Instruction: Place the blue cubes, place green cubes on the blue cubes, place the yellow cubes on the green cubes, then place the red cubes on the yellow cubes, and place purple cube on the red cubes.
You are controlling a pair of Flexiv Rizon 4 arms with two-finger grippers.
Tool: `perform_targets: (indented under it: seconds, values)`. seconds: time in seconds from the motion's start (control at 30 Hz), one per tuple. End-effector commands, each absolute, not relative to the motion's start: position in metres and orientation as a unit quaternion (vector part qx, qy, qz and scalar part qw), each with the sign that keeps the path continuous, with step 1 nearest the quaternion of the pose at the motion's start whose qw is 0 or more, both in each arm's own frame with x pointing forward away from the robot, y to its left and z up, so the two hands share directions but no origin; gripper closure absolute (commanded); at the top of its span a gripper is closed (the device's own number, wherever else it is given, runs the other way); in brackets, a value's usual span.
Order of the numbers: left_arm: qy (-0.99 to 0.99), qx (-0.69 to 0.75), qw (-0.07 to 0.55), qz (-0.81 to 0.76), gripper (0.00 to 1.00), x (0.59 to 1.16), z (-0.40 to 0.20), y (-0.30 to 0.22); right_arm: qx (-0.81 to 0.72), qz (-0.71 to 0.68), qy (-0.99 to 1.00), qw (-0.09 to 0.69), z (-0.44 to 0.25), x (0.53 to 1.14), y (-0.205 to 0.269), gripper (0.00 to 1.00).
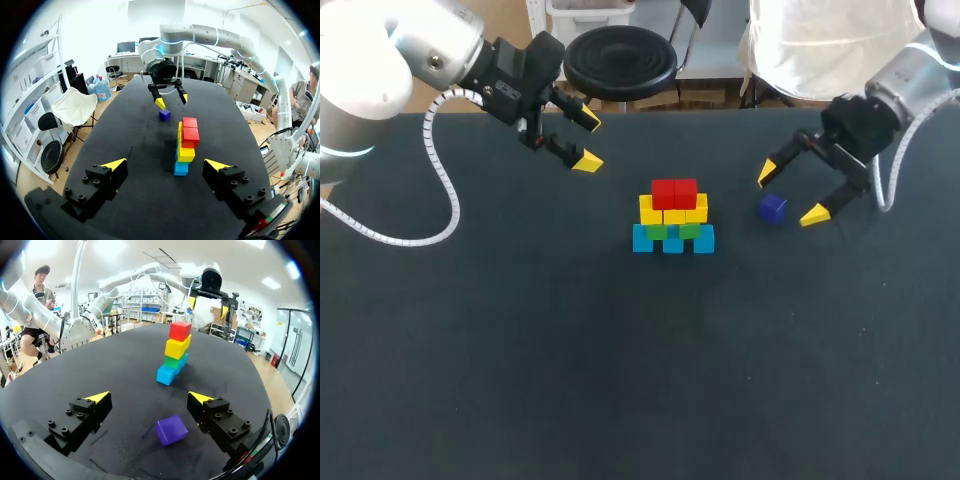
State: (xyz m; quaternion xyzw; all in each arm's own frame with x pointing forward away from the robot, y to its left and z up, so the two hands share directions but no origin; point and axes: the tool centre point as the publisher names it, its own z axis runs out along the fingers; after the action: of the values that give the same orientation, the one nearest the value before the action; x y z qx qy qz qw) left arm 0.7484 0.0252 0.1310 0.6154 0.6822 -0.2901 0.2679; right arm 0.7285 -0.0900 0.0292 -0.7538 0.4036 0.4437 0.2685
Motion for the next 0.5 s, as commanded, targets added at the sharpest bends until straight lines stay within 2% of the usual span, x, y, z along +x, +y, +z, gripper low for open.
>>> perform_targets:
  seconds: [0.03,0.5]
  values:
    - [0.682,0.616,0.267,-0.29,0.0,0.7495,0.1309,0.0252,-0.796,0.561,0.226,-0.012,0.0259,0.7366,-0.0907,0.0]
    - [0.682,0.616,0.267,-0.29,0.0,0.7495,0.1309,0.0252,-0.787,0.574,0.225,-0.027,0.0263,0.7285,-0.0969,0.0]
